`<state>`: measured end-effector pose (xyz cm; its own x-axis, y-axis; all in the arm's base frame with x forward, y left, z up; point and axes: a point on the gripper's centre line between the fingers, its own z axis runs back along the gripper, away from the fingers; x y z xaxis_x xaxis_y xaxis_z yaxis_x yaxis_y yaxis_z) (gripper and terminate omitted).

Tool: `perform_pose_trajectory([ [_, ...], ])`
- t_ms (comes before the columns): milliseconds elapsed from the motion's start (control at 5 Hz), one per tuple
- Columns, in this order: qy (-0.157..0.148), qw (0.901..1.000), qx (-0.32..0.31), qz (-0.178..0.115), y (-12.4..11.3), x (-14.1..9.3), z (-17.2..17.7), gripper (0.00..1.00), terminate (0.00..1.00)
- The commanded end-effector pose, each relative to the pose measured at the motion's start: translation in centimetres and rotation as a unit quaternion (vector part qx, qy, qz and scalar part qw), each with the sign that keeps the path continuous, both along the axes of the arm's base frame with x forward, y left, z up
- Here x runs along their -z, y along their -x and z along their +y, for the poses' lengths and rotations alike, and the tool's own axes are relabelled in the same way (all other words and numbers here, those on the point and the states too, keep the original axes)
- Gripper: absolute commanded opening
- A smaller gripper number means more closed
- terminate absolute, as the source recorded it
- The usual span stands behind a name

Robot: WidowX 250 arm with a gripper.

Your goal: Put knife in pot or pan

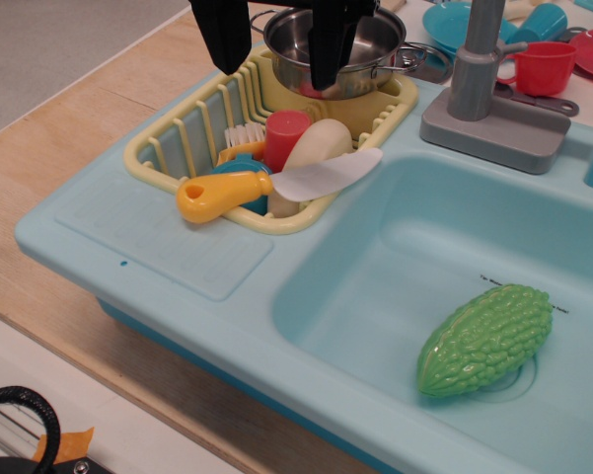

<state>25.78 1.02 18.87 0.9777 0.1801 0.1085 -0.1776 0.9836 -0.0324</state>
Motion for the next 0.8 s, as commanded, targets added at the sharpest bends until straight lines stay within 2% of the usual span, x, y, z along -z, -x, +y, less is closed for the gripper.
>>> perform_pose_trajectory([
  [0, 0.000, 1.0000, 0.000, 0.000, 0.0, 0.0, 0.0, 1.00, 0.00],
  [400, -0.014, 0.9980, 0.059, 0.018, 0.9, 0.7, 0.5, 1.00, 0.00],
  [600, -0.004, 0.9919, 0.119, 0.044, 2.1, 1.5, 1.0, 1.00, 0.00],
])
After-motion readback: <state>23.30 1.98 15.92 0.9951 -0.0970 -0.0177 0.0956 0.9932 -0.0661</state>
